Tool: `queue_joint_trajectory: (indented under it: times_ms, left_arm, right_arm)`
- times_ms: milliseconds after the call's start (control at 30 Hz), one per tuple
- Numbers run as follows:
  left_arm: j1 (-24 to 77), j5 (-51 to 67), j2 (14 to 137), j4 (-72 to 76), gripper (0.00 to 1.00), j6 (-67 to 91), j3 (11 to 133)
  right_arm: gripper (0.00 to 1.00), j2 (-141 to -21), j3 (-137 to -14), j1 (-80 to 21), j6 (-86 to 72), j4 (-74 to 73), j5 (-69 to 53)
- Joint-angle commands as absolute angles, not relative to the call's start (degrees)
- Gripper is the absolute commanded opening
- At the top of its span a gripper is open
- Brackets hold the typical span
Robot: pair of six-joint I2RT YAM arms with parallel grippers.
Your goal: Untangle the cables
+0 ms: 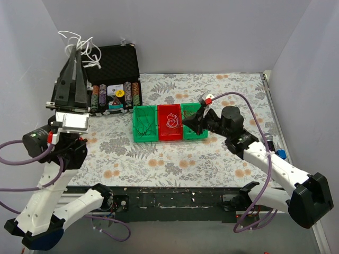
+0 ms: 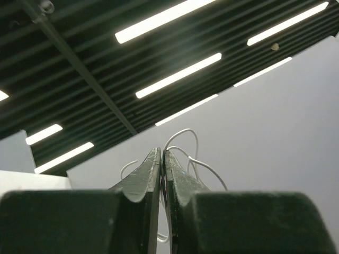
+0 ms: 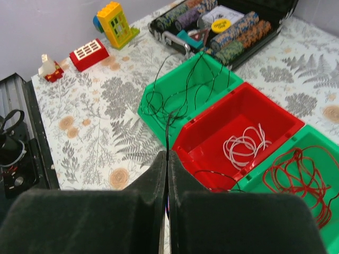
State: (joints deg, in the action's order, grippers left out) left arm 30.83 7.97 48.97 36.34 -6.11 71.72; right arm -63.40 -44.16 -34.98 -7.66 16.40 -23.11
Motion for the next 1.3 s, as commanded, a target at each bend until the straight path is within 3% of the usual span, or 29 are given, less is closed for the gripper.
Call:
queue_joint_trajectory:
  times_ms: [0, 167, 467, 867, 1267]
  left_arm:
    - [30.6, 8.3, 48.9, 40.1, 0.05, -12.7, 77.2]
    - [30.6, 10.6, 49.0, 34.4, 0.05, -13.3, 80.9]
    - [30.3, 17.0, 41.9, 25.9, 0.07, -8.5, 69.0]
    - [28.9, 16.6, 40.1, 24.5, 0.07, -6.3, 67.2]
    - [27.8, 17.8, 38.6, 23.4, 0.06, -6.7, 66.4]
  right_arm:
    - [0.01, -62.1, -40.4, -35.0, -9.3, 18.6, -24.3]
    - [0.01, -61.1, -40.8, -35.0, -10.9, 18.7, -26.4]
    - [0.01, -68.5, -55.6, -37.9, -14.1, 20.2, -30.0]
    - [0.01, -86.6, -73.6, -42.8, -15.6, 26.3, -30.9]
    - [0.01, -103.3, -80.9, -42.7, -17.1, 32.7, -30.8]
